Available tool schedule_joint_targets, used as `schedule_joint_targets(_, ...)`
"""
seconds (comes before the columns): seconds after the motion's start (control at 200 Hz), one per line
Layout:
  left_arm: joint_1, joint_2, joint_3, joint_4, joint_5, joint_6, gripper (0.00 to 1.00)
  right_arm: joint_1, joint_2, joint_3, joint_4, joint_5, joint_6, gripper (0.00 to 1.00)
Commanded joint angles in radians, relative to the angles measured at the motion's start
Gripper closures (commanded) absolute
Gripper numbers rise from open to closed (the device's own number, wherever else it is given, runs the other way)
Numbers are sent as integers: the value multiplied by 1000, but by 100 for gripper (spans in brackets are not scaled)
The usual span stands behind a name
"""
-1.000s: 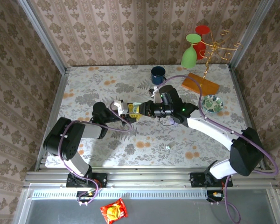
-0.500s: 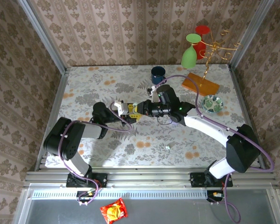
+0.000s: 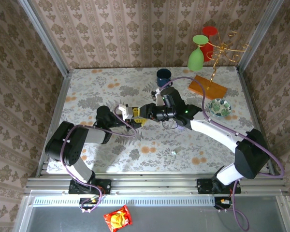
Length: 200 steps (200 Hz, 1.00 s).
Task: Insert wireless bluetooth earbuds into charging case
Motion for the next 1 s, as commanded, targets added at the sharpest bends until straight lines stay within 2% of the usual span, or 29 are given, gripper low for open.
schedule_joint_targets(0.0,9,-23,-5,41,14,-5,60,5,-44,15,-95,47,-50,58)
schedule_joint_targets(0.17,19,-17,-3,42,1,-22,60,5,-149,-66,-44,90,-86,53)
schedule_joint_targets(0.275,31,-23,-5,42,-31,-58,60,5,-237,-150,-52,167,-101,53)
schedule_joint_targets(0.47,55,-33,-12,42,-62,-75,61,4,-382,-303,-256,404,-168,53)
schedule_joint_targets(0.565,60,-40,-13,41,-70,-78,62,3,-382,-342,-369,454,-154,53)
schedule_joint_targets(0.665,62,-44,-15,42,-70,-82,62,-4,-385,-417,-384,417,-86,53)
schedule_joint_targets(0.765,62,-41,-15,41,-64,-86,62,-49,-386,-504,-361,312,31,54)
schedule_joint_targets(0.86,62,-41,-15,42,-60,-85,62,-51,-388,-567,-318,236,111,54)
schedule_joint_targets(0.995,60,-40,-18,42,-54,-66,61,-51,-375,-642,-258,148,141,54)
